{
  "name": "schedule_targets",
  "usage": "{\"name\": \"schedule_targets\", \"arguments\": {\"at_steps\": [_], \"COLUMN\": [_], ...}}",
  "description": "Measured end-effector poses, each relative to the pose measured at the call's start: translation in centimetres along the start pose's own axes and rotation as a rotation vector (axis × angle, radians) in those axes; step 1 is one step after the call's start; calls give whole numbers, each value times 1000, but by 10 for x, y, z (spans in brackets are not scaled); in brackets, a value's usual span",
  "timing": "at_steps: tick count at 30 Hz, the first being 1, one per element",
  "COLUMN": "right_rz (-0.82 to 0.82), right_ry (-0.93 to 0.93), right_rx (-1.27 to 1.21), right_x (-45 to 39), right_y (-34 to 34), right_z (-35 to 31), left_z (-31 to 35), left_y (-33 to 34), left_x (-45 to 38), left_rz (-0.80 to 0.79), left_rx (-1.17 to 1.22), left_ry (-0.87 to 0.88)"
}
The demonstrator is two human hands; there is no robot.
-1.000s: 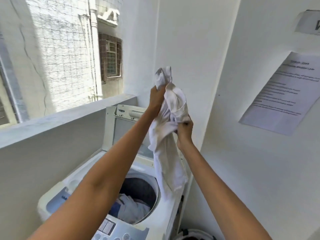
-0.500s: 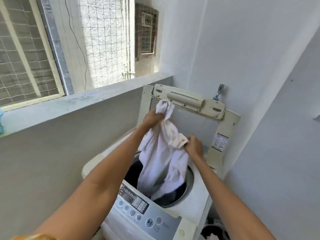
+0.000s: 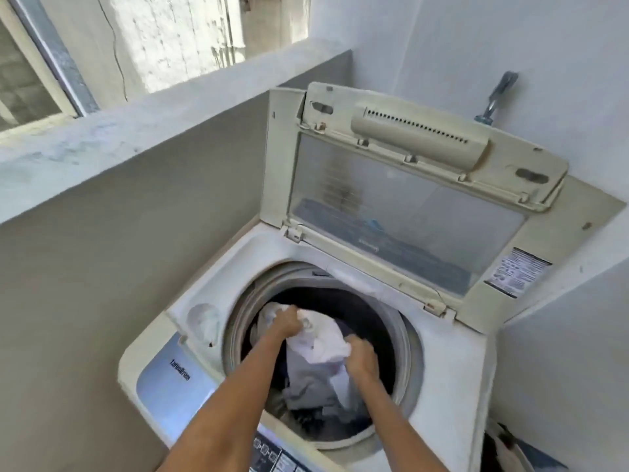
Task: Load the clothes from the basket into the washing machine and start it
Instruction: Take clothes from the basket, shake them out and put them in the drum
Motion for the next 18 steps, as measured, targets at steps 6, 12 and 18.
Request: {"name": "schedule_targets", "arguments": {"at_steps": [6,12,18], "right_rz": [-475,-314,312], "right_ry": [-33,-10,-119], "right_rx": [202,-40,-572], "right_x": [-14,-5,38], "right_y": [114,72,-81], "right_z": [7,10,28], "left_z": [-36,1,139], "left_y": [65,66,33], "left_x": [-37,-12,77], "left_rz": [-99,-76,241], "left_rx": [-147,68,273], "left_ry": [-76,-31,428]}}
Point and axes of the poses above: each hand's wrist, its own x-axis away from the middle knuckle, its own y-axis out of the palm, z = x × y, the point moved 7 cm from there along -x, towards the middle knuckle, and after that the axes turned 2 degrees about -z, right-handed, at the moved point
